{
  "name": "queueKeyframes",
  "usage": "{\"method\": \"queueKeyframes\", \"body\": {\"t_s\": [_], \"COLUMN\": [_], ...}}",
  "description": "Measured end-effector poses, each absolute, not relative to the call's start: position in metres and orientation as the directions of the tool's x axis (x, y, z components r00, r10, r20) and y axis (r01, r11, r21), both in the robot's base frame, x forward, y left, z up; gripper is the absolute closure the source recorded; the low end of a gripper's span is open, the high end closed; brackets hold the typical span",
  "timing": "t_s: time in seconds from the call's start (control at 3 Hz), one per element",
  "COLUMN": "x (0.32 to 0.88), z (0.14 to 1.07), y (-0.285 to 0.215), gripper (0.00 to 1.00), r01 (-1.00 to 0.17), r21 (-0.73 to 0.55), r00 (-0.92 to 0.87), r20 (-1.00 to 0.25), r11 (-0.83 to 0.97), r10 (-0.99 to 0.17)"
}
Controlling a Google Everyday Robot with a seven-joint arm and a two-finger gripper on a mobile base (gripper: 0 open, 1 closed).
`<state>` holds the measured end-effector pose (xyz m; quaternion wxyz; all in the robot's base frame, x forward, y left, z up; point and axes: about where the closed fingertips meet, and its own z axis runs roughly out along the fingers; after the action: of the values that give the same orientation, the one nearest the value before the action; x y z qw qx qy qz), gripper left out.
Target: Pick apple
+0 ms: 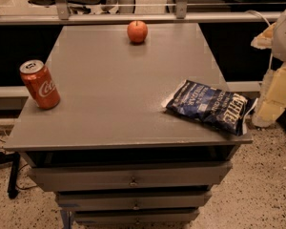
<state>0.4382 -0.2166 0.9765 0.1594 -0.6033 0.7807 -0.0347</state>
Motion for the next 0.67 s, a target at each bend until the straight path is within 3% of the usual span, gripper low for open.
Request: {"method": "queueKeyframes", "body": {"t_s": [0.67], "x": [0.4473], "z": [0.9759], "y": [-0.2096], "gripper": [0.0], "r01": [-0.926], "r21": [-0.254], "r00": [-0.223], "r20": [-0.233], "r11": [0.28], "r10": [-0.947]}}
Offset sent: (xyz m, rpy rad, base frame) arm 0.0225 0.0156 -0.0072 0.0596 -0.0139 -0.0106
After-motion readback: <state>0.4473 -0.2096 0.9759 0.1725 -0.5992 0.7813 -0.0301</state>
